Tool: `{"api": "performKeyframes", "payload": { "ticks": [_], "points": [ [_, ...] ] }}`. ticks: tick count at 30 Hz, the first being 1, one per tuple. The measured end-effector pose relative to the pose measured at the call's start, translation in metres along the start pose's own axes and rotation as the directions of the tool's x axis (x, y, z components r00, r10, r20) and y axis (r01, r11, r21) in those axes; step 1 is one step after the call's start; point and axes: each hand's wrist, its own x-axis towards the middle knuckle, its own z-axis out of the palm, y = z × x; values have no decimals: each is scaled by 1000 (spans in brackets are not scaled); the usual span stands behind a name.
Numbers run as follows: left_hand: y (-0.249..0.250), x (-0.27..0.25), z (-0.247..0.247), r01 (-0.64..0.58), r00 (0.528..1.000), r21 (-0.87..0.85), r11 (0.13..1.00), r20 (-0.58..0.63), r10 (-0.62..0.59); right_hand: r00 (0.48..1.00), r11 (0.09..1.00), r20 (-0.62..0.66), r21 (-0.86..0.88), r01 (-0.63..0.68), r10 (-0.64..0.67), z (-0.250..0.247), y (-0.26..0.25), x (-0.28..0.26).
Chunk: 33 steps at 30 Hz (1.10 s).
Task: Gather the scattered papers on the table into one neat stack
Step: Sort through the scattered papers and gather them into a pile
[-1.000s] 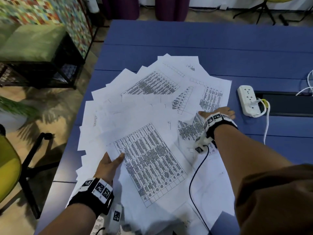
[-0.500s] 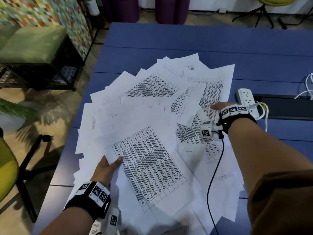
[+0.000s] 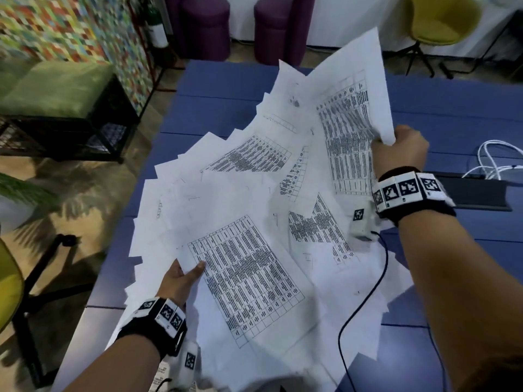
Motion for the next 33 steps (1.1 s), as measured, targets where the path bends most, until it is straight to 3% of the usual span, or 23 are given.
{"api": "performKeyframes", "payload": {
  "ticks": [6, 9, 12, 16, 19, 22, 25, 27, 29, 33],
  "points": [
    [2, -5, 1, -27, 1000, 0, 1000, 15, 27, 982, 993, -165, 57, 107, -97, -65, -39, -7],
    [-2, -1, 1, -51, 999, 9, 999, 5, 51, 957, 963, -269, 210, 170, -110, -90, -59, -15],
    [4, -5, 5, -7, 1000, -35, 999, 2, 8, 962, 868, -260, 454, 199, -84, -104, -71, -20],
    [17, -19, 8, 33, 998, -106, 994, 50, -28, 997, 834, -77, 551, 27, 18, -89, -60, -46],
    [13, -16, 9, 51, 998, -170, 984, 48, -43, 982, 834, 140, 521, -182, 127, -49, -31, -90],
    [8, -16, 7, 98, 995, -138, 986, 21, -96, 897, 785, 338, 456, -420, 284, -2, 8, -148],
    [1, -14, -2, 135, 990, -224, 965, 0, -139, 770, 758, 490, 288, -585, 408, 32, 42, -200],
    [1, -19, -3, 166, 985, -216, 962, -16, -174, 704, 774, 560, 165, -612, 437, 45, 59, -228],
    [2, -26, -1, 270, 960, -254, 929, -3, -280, 691, 826, 592, 74, -559, 415, 52, 69, -244],
    [-1, -26, 0, 58, 997, -19, 998, -50, -59, 763, 926, 566, 1, -379, 311, 50, 77, -243]
  ]
}}
